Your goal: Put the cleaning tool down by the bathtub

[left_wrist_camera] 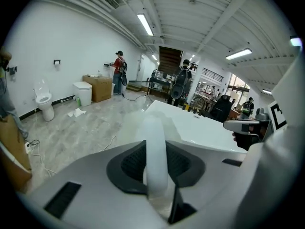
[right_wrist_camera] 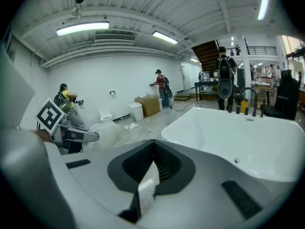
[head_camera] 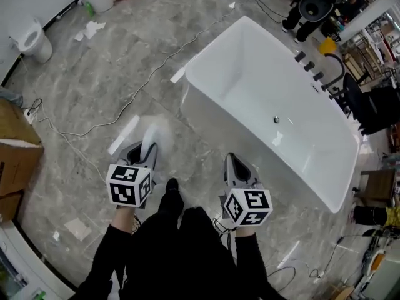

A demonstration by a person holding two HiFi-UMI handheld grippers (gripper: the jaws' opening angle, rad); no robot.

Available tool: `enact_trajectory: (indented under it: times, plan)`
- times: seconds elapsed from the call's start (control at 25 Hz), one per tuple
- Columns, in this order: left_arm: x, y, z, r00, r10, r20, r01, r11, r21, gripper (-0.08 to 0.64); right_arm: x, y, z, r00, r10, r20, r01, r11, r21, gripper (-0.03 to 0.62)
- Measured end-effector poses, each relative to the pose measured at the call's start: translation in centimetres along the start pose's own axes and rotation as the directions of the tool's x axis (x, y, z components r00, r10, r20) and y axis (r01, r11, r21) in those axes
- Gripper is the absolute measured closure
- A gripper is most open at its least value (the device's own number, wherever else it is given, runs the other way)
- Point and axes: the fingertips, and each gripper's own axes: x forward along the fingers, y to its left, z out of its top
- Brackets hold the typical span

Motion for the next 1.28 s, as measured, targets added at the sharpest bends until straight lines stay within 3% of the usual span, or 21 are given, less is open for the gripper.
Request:
enact_trajectory:
  times: [0.6,1.04,1.28]
  plan:
    - [1.8,5.1,0.1,0.993,0.121,-0.013,-0.121,0.991,-0.056,0.465,6.5,2.0,2.2,0.994,0.099,-0.045,-0.104,0.989,-0.11,0.592]
    - [7.3,8.5,1.5,0.977,0.204,-0.054,-0.208,0.975,-0.08,0.465,13.3,0.8,3.7,0.984,0.161,-0.081,-0.171,0.974,-0.148,0.592]
    - [12.1,11.2,1.0,0.971,0.222,-0.091,-0.232,0.965,-0.12,0.465,19.1,1.1,2.5,0.969,0.212,-0.123,-0.232,0.957,-0.175,0.592]
